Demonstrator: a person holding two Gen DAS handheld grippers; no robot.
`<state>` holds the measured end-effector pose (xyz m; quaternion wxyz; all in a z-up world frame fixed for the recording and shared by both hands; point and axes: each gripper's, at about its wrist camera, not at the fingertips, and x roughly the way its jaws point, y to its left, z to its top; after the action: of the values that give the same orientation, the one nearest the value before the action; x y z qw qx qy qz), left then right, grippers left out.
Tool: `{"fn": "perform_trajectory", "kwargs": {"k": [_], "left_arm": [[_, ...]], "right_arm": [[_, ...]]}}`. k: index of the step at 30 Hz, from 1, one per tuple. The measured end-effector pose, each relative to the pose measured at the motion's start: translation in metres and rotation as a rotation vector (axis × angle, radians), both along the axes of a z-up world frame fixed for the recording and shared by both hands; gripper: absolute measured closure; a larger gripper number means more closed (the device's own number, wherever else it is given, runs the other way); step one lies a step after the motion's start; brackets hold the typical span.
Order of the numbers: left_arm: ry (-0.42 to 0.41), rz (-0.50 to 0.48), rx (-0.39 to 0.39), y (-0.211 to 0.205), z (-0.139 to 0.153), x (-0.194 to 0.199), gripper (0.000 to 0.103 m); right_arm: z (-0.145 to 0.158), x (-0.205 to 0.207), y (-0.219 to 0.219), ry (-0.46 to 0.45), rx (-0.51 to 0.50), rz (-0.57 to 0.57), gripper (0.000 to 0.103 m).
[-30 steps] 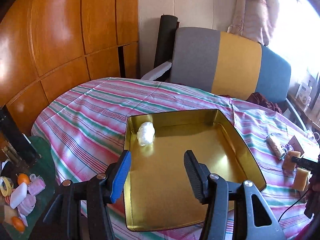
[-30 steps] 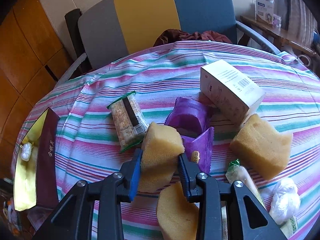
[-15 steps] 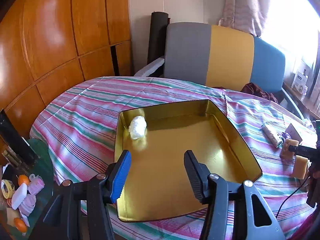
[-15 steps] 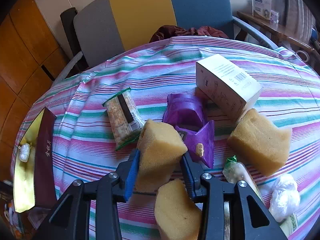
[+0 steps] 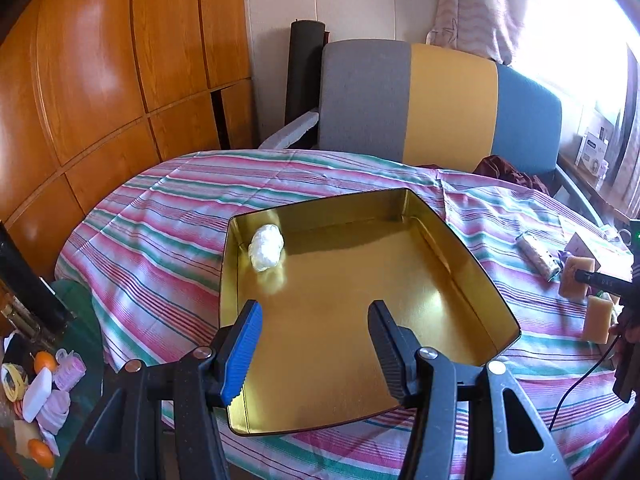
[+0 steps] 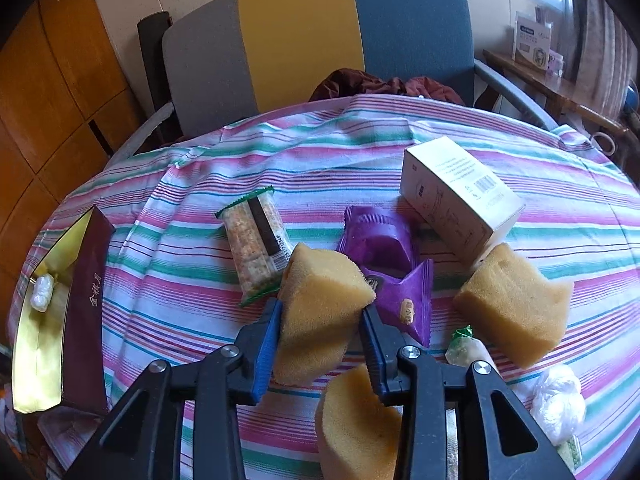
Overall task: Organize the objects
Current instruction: 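Carry the yellow sponge to the gold tray and release it with the right gripper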
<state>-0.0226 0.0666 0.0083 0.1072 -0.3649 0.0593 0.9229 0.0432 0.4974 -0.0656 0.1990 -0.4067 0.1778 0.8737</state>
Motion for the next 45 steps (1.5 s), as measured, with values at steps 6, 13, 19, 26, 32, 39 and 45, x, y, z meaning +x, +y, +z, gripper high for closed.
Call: {"fn": "perform_trajectory", "kwargs": {"k": [6, 13, 19, 26, 32, 39, 45], "left_arm": [[-0.022, 0.007, -0.003, -0.011, -0.009, -0.002, 0.048], [-0.02, 0.074, -0.008, -0.039, -0.011, -0.003, 0.048], [0.08, 0.103, -0.033, -0.053, 0.013, 0.007, 0.048], [0.159, 0.11, -0.046, -0.063, 0.033, 0.014, 0.048], [0.145, 0.133, -0.05, -0.076, 0.031, 0.011, 0.048], [0.12, 0.161, -0.055, -0.091, 0.021, 0.005, 0.048], [0.103, 0.172, -0.052, -0.098, 0.014, 0.001, 0.048]], "right_arm": [[0.014, 0.004, -0.01, 0.045, 0.053, 0.007, 0.064], [0.034, 0.01, -0.041, 0.087, 0.063, 0.055, 0.064], [0.064, 0.003, -0.093, 0.167, 0.015, 0.166, 0.064], [0.08, -0.05, -0.184, 0.189, -0.117, 0.409, 0.063], [0.049, -0.112, -0.266, 0.093, -0.275, 0.581, 0.063], [0.006, -0.167, -0.331, -0.045, -0.34, 0.665, 0.063], [-0.016, -0.198, -0.357, -0.112, -0.411, 0.674, 0.063]]}}
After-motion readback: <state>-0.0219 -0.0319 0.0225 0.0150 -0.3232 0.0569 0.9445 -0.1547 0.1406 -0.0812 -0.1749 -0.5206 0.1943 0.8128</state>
